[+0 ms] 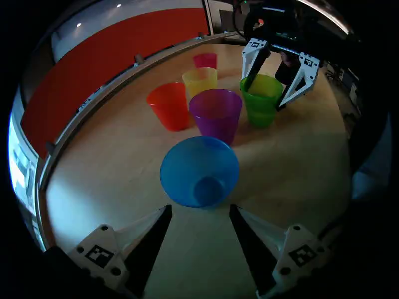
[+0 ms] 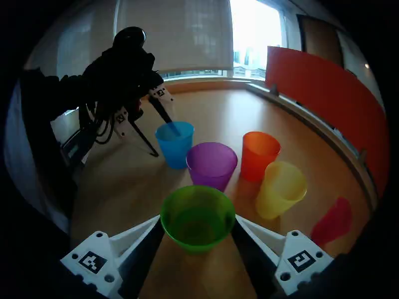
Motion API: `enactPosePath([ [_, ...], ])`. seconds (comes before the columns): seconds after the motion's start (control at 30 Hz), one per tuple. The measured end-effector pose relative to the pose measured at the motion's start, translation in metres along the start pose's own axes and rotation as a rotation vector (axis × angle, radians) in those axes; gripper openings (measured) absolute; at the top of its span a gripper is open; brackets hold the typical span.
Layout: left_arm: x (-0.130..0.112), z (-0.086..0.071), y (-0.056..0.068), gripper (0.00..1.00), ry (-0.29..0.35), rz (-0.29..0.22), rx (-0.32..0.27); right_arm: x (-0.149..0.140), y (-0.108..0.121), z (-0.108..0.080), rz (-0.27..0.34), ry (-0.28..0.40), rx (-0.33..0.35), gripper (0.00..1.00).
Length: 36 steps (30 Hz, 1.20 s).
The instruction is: Pour water
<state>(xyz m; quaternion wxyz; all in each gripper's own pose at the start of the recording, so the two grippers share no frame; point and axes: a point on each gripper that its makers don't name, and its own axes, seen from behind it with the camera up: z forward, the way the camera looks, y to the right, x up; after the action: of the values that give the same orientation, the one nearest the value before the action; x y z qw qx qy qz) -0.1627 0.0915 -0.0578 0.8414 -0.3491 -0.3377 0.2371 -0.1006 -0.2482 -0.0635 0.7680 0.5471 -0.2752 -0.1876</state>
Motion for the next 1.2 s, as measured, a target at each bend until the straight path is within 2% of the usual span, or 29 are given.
enactPosePath([
  [0.43, -0.005, -0.011, 0.002, 0.85, 0.008, -0.028, 0.013, -0.006, -0.003, 0.000, -0.001, -0.008, 0.001, 0.92],
  [0.6, -0.006, -0.014, 0.006, 0.85, 0.004, -0.037, 0.005, -0.005, -0.006, -0.003, 0.012, 0.003, 0.004, 0.96],
  [0.77, -0.005, -0.019, 0.003, 0.85, 0.008, -0.036, 0.023, -0.011, -0.005, -0.008, 0.021, -0.005, -0.011, 1.00],
  [1.2, -0.010, -0.038, -0.004, 0.85, 0.027, -0.072, 0.078, -0.026, -0.005, -0.037, 0.046, 0.004, -0.071, 1.00],
])
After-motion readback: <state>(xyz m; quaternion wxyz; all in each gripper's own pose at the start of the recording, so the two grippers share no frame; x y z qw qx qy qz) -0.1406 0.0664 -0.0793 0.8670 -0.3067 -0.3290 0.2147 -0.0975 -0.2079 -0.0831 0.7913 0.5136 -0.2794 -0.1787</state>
